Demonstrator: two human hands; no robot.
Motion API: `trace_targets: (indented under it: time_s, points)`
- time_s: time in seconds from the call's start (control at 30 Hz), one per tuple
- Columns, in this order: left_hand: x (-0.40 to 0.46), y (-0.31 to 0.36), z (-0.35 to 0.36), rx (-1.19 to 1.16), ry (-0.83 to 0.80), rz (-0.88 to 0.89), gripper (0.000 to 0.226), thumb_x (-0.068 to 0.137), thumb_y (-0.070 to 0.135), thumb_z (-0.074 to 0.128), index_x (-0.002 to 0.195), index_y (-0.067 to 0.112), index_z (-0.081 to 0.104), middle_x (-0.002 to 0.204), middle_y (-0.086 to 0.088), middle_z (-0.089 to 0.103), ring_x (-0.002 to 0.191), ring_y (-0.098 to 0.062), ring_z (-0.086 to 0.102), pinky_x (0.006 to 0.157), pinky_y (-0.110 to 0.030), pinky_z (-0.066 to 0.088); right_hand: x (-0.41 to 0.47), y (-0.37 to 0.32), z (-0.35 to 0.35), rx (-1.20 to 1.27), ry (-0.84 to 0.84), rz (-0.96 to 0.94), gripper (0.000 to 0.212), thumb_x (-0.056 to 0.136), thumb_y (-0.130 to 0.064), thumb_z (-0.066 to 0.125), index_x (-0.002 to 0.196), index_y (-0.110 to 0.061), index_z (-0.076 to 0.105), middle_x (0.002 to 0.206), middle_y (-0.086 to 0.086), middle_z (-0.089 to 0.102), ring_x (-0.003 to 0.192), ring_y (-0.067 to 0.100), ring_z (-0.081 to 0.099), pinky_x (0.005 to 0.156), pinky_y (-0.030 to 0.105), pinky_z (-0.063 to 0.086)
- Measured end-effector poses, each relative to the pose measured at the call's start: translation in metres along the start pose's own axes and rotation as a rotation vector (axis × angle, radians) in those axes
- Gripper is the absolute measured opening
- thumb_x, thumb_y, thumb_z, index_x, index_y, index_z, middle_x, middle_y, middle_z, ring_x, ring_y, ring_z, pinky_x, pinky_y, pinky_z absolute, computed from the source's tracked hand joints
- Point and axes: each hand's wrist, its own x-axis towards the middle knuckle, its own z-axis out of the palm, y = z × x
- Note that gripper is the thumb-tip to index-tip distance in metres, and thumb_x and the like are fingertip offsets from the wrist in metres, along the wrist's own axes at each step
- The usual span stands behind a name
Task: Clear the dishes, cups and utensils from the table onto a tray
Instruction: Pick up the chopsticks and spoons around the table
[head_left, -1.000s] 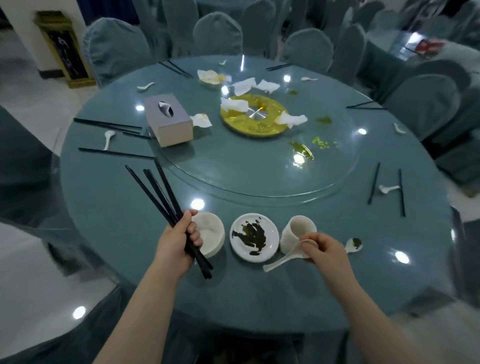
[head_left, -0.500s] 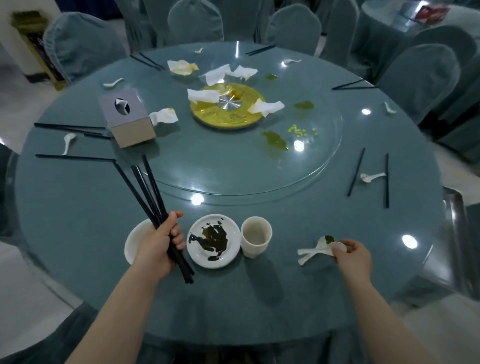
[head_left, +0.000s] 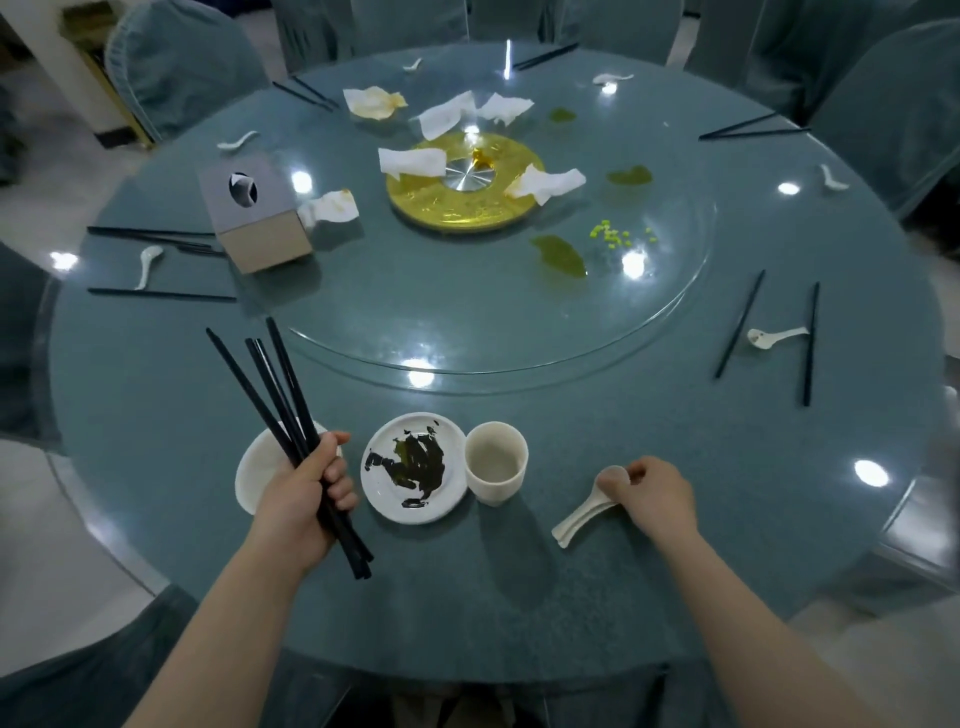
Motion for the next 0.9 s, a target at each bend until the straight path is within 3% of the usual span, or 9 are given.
trace_targets:
  time_s: [0.23, 0.4, 0.47, 0.57, 0.7, 0.9]
  points:
    - [-0.009, -0.006, -0.009, -0.048, 0.056, 0.000, 0.019, 0.098, 0.025, 0.049, 0.084, 0.014, 0.057, 0.049, 0.008, 0.032, 0.037, -0.004, 0.029, 0.034, -0.015, 0.027, -0.005, -0.017, 0.008, 0.063, 0.005, -0.059, 0.025, 0.079, -0.037, 0.069, 0.091, -0.016, 0.062, 0.086, -0.001, 0.063, 0.085, 0.019, 0.057, 0.073, 0.030, 0.042]
    - [-0.023, -0.005, -0.023, -0.030, 0.041, -0.004, 0.024, 0.096, 0.033, 0.053, 0.079, 0.016, 0.054, 0.048, 0.009, 0.029, 0.037, -0.003, 0.025, 0.031, -0.016, 0.025, -0.029, -0.007, -0.002, 0.183, 0.124, -0.077, 0.004, 0.088, -0.022, 0.059, 0.091, -0.021, 0.061, 0.091, 0.000, 0.065, 0.085, 0.016, 0.056, 0.077, 0.028, 0.041]
    - [-0.032, -0.004, -0.032, -0.007, 0.015, 0.005, 0.023, 0.096, 0.031, 0.052, 0.080, 0.015, 0.053, 0.047, 0.009, 0.029, 0.036, -0.003, 0.025, 0.031, -0.016, 0.024, -0.043, -0.004, -0.002, 0.247, 0.126, -0.113, 0.006, 0.088, -0.017, 0.059, 0.089, -0.020, 0.063, 0.091, 0.001, 0.067, 0.085, 0.017, 0.059, 0.077, 0.031, 0.045]
    - [-0.054, -0.001, -0.052, 0.011, -0.024, 0.018, 0.020, 0.098, 0.029, 0.049, 0.086, 0.013, 0.053, 0.047, 0.008, 0.031, 0.035, -0.004, 0.027, 0.031, -0.017, 0.026, -0.071, -0.011, 0.003, 0.578, -0.036, -0.090, 0.016, 0.093, -0.009, 0.053, 0.086, -0.013, 0.066, 0.090, 0.006, 0.071, 0.087, 0.021, 0.066, 0.074, 0.031, 0.052]
    - [-0.096, 0.003, -0.099, 0.030, -0.031, 0.075, 0.020, 0.098, 0.028, 0.048, 0.089, 0.011, 0.055, 0.047, 0.007, 0.033, 0.036, -0.005, 0.029, 0.032, -0.017, 0.028, -0.118, -0.030, 0.018, 0.919, -0.274, -0.004, 0.020, 0.098, -0.017, 0.048, 0.098, -0.007, 0.065, 0.095, 0.010, 0.072, 0.082, 0.023, 0.069, 0.074, 0.034, 0.053]
    - [-0.181, 0.006, -0.193, 0.037, -0.024, 0.150, 0.020, 0.098, 0.027, 0.048, 0.091, 0.009, 0.055, 0.048, 0.007, 0.036, 0.037, -0.006, 0.031, 0.033, -0.019, 0.029, -0.222, -0.067, 0.059, 0.937, -0.525, -0.030, 0.029, 0.099, -0.028, 0.042, 0.101, -0.010, 0.066, 0.097, 0.009, 0.073, 0.090, 0.024, 0.068, 0.079, 0.034, 0.050]
